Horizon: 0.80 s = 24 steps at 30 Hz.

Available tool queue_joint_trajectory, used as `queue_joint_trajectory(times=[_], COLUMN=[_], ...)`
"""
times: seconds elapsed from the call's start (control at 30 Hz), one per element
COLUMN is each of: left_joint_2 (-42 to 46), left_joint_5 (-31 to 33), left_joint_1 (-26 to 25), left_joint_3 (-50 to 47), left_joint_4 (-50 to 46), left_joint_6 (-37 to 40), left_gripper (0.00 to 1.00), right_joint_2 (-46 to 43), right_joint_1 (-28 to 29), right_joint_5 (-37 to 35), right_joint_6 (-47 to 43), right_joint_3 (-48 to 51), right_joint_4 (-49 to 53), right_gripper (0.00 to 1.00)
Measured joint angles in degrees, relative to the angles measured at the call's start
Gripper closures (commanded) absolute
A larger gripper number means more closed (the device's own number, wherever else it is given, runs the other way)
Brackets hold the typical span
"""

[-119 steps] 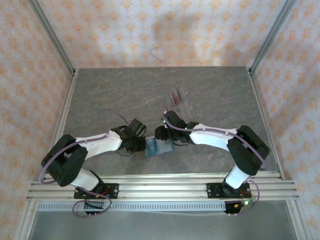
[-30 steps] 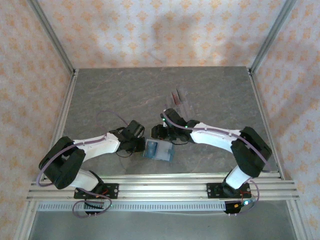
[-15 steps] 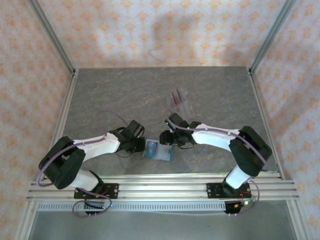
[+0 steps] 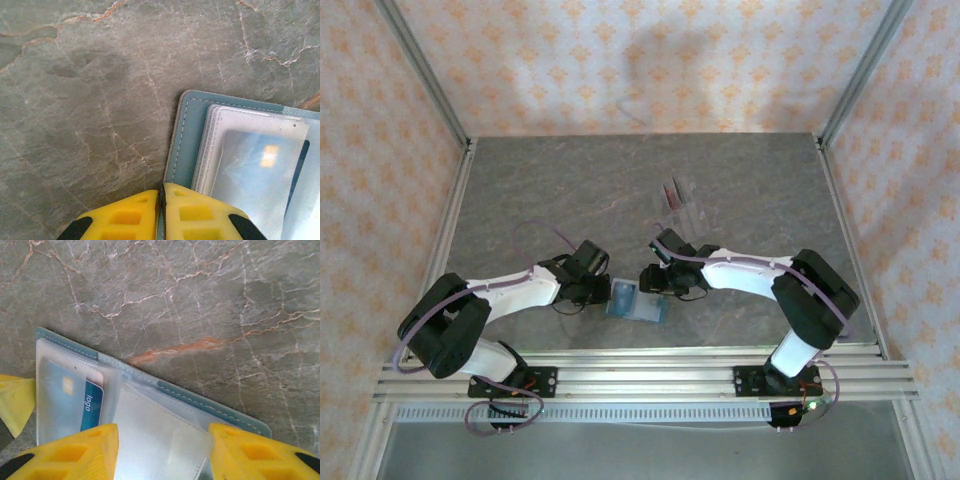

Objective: Put the credit cards into the card holder
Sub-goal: Flip over the card slot in the card holder.

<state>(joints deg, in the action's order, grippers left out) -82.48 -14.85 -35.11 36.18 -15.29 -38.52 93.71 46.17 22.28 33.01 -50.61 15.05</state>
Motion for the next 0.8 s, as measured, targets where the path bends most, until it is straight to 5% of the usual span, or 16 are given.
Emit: queue_joint_trajectory(times=[0.3, 0.8], left_joint_2=[0.0, 1.2], left_joint_5=[-0.2, 0.11], left_joint_1=[0.02, 0.02], left_joint_3=[-0.02, -0.04], left_joint_4=[0.15, -2.32], left_joint_6=[0.0, -0.04], left_gripper=[0.89, 0.85], right_joint_2=[-1.14, 3.52], right_joint_1=[0.0, 3.76], right_joint_5=[1.66, 9.44], right_joint_6=[1.03, 7.87], right_joint_3=[0.48, -0.96], right_joint_4=[-1.05, -15.02], right_gripper=[0.59, 0.52])
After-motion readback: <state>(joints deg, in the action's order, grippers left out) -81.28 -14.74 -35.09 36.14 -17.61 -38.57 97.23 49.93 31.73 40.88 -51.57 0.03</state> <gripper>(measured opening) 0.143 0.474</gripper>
